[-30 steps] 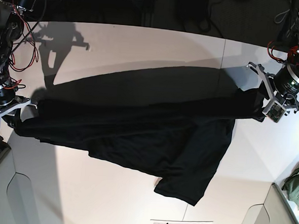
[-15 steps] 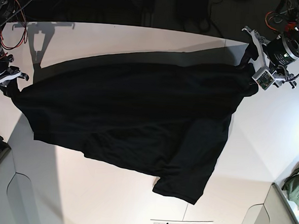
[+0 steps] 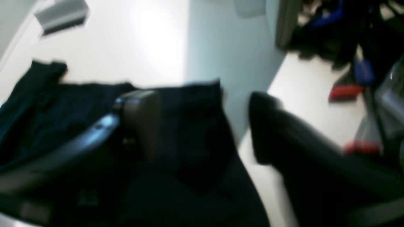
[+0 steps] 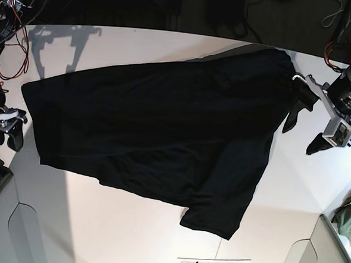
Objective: Layout the t-shirt on the table in an organized manner, then fold the t-shirt properly
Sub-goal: 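Grasp the bunched shirt hem with the left gripper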
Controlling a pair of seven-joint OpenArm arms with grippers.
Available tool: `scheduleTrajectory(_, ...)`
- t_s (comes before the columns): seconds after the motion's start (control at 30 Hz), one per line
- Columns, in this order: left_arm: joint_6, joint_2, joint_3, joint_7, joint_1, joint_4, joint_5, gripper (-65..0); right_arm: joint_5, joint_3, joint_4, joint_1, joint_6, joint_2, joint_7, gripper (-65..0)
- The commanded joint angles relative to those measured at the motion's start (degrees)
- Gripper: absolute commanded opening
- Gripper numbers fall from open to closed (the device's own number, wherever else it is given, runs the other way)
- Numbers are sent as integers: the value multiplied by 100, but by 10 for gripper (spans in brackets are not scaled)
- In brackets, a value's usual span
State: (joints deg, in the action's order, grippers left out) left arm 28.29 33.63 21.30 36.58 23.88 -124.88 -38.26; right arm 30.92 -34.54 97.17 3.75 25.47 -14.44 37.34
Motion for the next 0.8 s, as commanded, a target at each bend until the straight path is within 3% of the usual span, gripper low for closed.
scheduleTrajectory(0.0, -39, 76, -111, -103, -162, 79, -2, -204, -48, 42, 55, 133, 15, -24, -131, -541)
scheduleTrajectory(0.03, -39, 70, -297, -136, -319, 247, 72, -227, -162, 98, 20, 195, 9, 52, -131, -650)
scheduleTrajectory(0.07, -37, 66, -516, -221, -487, 452, 190, -277, -289, 162, -20, 240, 9, 136, -129, -650)
scheduleTrajectory(0.17, -37, 63, -1276, -614, -1130, 1226, 647, -508, -616, 452, -216, 271, -15, 310, -127, -650)
scheduleTrajectory(0.23, -39, -2, -1814, -984, -1670, 1773, 944, -591, -671, 686, -422, 227, -15, 339, -105, -650)
scheduleTrajectory(0.5, -42, -822, -3174, -1515, -3742, 4319, 1709, -608, -654, 1034, -507, -435, -15, 334, 22, -650)
scheduleTrajectory(0.63, -39, -1185, -3521, -1971, -4557, 5685, 2186, -608, -756, 1034, -507, -717, -15, 334, 35, -650)
scheduleTrajectory(0.77, -44, -1510, -3639, -2013, -5099, 6948, 2444, -614, -1001, 1029, -507, -894, -15, 332, 90, -650)
